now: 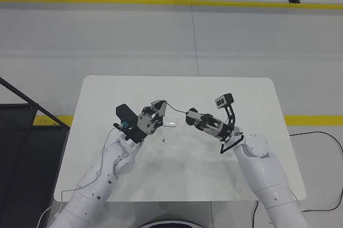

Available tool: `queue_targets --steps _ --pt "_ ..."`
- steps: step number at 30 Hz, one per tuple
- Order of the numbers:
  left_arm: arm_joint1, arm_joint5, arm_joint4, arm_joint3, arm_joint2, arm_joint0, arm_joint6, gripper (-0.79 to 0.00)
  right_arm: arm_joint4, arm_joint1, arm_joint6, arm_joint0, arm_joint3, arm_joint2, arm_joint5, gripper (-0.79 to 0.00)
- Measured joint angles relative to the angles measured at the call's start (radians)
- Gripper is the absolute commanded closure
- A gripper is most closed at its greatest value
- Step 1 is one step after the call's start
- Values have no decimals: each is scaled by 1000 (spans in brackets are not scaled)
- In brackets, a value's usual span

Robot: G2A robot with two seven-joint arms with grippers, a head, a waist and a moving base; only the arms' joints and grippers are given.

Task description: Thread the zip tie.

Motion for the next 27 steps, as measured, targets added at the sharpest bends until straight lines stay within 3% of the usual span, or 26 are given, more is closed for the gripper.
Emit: queue_targets --steps 27 --pt "-2 -2 25 -37 -14 27 -33 0 50 -3 -14 -14 -76 10 -43 0"
